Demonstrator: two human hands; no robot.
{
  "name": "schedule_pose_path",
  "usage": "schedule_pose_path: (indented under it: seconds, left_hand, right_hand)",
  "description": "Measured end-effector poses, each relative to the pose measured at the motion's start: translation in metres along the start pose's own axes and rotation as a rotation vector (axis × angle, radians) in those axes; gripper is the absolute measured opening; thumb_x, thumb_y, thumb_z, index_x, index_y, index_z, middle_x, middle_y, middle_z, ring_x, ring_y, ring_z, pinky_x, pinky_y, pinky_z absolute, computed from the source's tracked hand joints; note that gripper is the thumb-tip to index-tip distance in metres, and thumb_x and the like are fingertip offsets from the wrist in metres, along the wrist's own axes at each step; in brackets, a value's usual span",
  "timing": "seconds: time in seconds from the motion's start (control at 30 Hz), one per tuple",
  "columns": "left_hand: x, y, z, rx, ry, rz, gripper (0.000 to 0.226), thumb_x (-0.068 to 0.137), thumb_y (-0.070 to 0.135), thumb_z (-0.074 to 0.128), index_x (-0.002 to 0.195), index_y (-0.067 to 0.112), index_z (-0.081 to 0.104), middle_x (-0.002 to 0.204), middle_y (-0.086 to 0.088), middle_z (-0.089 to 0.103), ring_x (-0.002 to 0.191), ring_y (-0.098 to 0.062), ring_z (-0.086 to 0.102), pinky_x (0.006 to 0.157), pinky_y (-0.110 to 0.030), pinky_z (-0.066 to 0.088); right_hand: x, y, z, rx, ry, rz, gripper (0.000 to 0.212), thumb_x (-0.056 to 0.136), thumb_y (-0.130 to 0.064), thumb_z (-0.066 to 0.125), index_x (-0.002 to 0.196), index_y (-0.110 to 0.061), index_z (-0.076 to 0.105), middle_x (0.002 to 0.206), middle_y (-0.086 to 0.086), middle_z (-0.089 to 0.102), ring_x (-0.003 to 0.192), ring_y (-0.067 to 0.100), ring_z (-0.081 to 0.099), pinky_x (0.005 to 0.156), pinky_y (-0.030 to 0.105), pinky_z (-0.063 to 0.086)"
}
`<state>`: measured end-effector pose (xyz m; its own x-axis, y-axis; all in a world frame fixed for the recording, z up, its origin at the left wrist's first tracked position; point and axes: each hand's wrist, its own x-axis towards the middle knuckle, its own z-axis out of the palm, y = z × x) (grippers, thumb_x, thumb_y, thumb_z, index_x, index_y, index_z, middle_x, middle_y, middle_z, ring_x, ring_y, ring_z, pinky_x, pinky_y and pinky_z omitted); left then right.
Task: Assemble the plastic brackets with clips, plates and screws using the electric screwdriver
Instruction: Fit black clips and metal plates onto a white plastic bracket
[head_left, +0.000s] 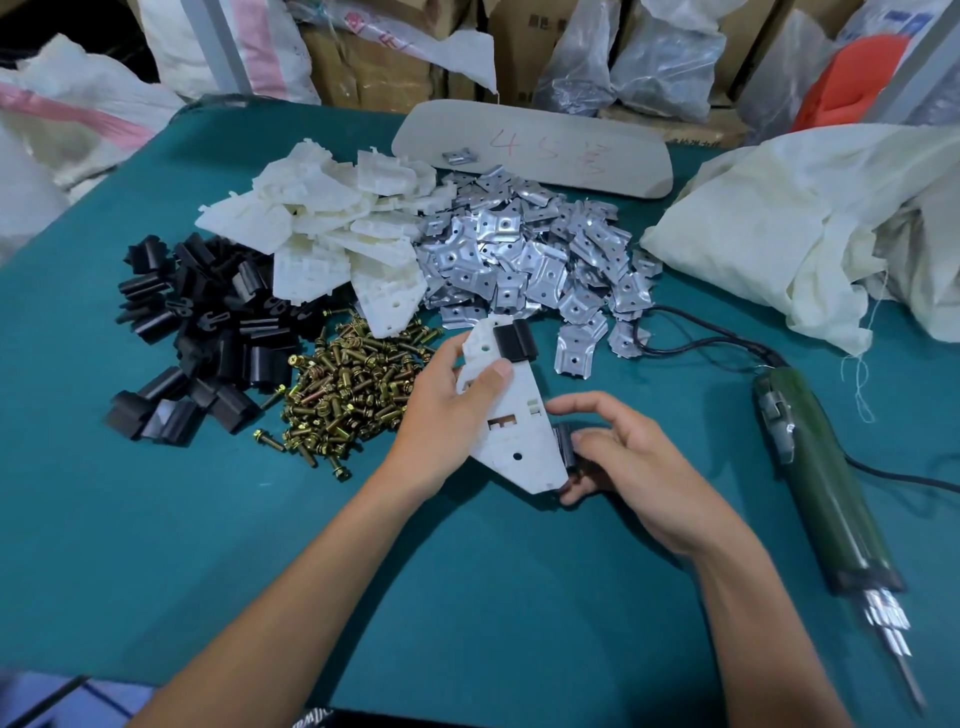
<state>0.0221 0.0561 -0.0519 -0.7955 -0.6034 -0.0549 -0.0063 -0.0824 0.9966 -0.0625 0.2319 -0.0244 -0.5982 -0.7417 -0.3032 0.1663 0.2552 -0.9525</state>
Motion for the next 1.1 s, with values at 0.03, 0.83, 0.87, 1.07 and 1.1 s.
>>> schedule_pose_path:
  seconds: [0.03, 0.83, 0.87, 1.07, 1.1]
  left_hand:
    - [0.000, 0.000, 0.000, -0.003, 0.002, -0.002, 0.032, 0.099, 0.020, 0.064, 0.130, 0.015, 0.058, 0.114, -0.004, 0.073, 0.101, -0.021, 0.071, 0.084, -0.033, 0.059]
    - [-0.005, -0.003, 0.002, 0.172, -0.053, 0.060, 0.037, 0.099, 0.028, 0.064, 0.135, 0.025, 0.054, 0.114, 0.012, 0.072, 0.102, -0.007, 0.070, 0.088, -0.030, 0.057]
    - [-0.007, -0.003, 0.003, 0.238, -0.074, 0.063, 0.040, 0.099, 0.033, 0.063, 0.137, 0.028, 0.052, 0.115, 0.016, 0.071, 0.103, -0.002, 0.068, 0.089, -0.027, 0.056]
    - [-0.015, -0.002, 0.008, 0.516, -0.180, 0.083, 0.053, 0.095, 0.051, 0.060, 0.143, 0.037, 0.045, 0.114, 0.021, 0.069, 0.102, 0.004, 0.064, 0.094, -0.033, 0.054]
    - [-0.016, -0.002, 0.009, 0.562, -0.169, 0.088, 0.054, 0.093, 0.053, 0.060, 0.143, 0.036, 0.046, 0.114, 0.021, 0.068, 0.105, 0.003, 0.062, 0.097, -0.032, 0.052]
  right_hand:
    - [0.000, 0.001, 0.000, -0.005, 0.001, -0.004, 0.030, 0.102, 0.004, 0.044, 0.119, -0.012, 0.062, 0.069, 0.010, 0.071, 0.055, 0.020, 0.065, 0.057, 0.025, 0.056]
    - [0.004, 0.018, 0.002, -0.206, 0.163, -0.206, 0.026, 0.090, -0.037, 0.077, 0.077, -0.018, 0.066, 0.057, 0.012, 0.060, 0.051, 0.013, 0.050, 0.049, 0.025, 0.041]
    - [0.004, 0.020, 0.003, -0.312, 0.223, -0.253, 0.034, 0.090, -0.046, 0.075, 0.072, -0.019, 0.065, 0.053, 0.007, 0.056, 0.050, 0.011, 0.044, 0.050, 0.023, 0.036]
    - [0.008, 0.023, -0.002, -0.460, 0.455, -0.367, 0.062, 0.090, -0.070, 0.059, 0.061, -0.015, 0.053, 0.048, 0.004, 0.045, 0.046, 0.023, 0.042, 0.045, 0.035, 0.038]
    - [0.010, 0.024, -0.004, -0.420, 0.479, -0.359, 0.059, 0.092, -0.066, 0.059, 0.063, -0.014, 0.056, 0.050, 0.008, 0.050, 0.047, 0.025, 0.047, 0.048, 0.039, 0.043]
